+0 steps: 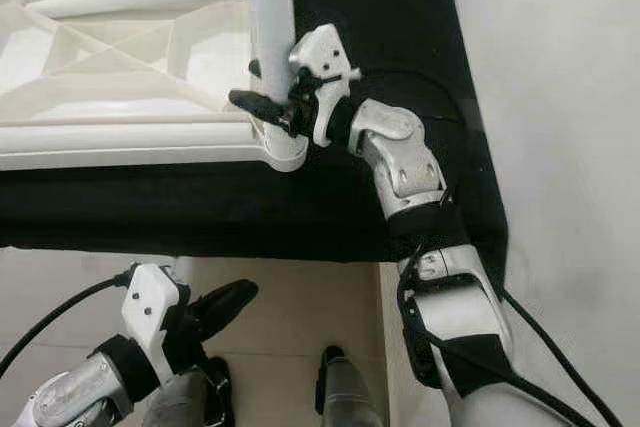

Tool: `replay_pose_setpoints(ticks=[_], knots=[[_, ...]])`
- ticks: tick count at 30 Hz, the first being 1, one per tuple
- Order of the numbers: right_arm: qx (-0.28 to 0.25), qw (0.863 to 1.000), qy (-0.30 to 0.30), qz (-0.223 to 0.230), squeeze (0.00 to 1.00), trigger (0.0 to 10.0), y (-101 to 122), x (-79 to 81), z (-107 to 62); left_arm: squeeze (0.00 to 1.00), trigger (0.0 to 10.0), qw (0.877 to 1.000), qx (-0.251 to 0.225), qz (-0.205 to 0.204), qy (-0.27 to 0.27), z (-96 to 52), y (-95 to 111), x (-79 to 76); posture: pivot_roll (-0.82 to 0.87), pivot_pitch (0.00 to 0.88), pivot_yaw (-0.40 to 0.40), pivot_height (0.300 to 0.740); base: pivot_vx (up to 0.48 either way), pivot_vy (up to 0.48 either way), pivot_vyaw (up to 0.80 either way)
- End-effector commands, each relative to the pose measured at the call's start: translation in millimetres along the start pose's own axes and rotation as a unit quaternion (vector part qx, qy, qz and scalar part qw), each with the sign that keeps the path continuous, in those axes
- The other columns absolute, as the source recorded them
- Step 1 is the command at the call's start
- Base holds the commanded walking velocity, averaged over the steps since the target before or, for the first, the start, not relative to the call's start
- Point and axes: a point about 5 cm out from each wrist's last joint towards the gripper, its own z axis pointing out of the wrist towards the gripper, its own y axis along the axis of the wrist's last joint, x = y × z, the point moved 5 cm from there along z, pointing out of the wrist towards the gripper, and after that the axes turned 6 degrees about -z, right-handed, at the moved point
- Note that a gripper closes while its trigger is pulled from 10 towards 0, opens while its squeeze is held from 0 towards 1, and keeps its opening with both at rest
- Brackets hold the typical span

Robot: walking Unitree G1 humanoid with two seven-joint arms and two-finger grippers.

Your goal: Building children table

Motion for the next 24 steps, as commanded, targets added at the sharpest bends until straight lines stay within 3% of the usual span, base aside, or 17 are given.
replay_pose_setpoints(ticks=[1, 16, 20, 24], knots=[[0.076, 0.994, -0.033, 0.065, 0.0, 10.0, -49.3, -0.5, -7.7, 0.0, 10.0, 1.0, 0.003, -0.011, -0.003, -1.8, -2.6, -4.7, 0.1, 0.359, -0.033, 0.74, 0.0, 0.0, 0.0], [0.056, 0.995, -0.047, 0.067, 0.0, 10.0, -67.9, 16.1, -15.9, 0.0, 10.0, 1.0, 0.004, -0.012, -0.003, -2.9, -1.7, -4.9, 0.1, 0.363, -0.027, 0.74, 0.0, 0.0, 0.0], [0.029, 0.996, -0.082, 0.029, 0.0, 10.0, -67.5, 11.0, -19.9, 0.0, 10.0, 1.0, 0.004, -0.012, -0.003, -3.1, -1.6, -5.0, 0.11, 0.363, -0.029, 0.74, 0.0, 0.0, 0.0], [0.044, 0.997, -0.061, -0.013, 0.0, 10.0, -73.2, 22.6, -22.6, 0.0, 10.0, 1.0, 0.003, -0.012, -0.003, -3.3, -1.3, -5.1, 0.1, 0.364, -0.028, 0.74, 0.0, 0.0, 0.0]])
